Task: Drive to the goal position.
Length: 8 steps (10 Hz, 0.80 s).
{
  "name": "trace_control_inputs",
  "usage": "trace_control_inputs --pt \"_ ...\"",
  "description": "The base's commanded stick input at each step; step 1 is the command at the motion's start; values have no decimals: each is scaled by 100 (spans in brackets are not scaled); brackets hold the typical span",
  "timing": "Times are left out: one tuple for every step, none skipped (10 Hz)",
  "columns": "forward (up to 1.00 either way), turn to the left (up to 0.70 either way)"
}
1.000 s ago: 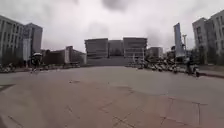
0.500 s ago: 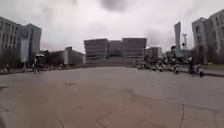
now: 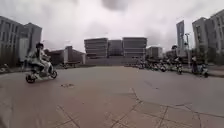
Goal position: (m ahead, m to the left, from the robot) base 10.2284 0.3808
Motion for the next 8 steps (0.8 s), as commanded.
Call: trace_control_inputs --pt "60 1" --pt "60 1" --pt "60 1" --pt "60 1" --pt "60 1" --pt "60 1" --pt "60 1" --pt "60 1"
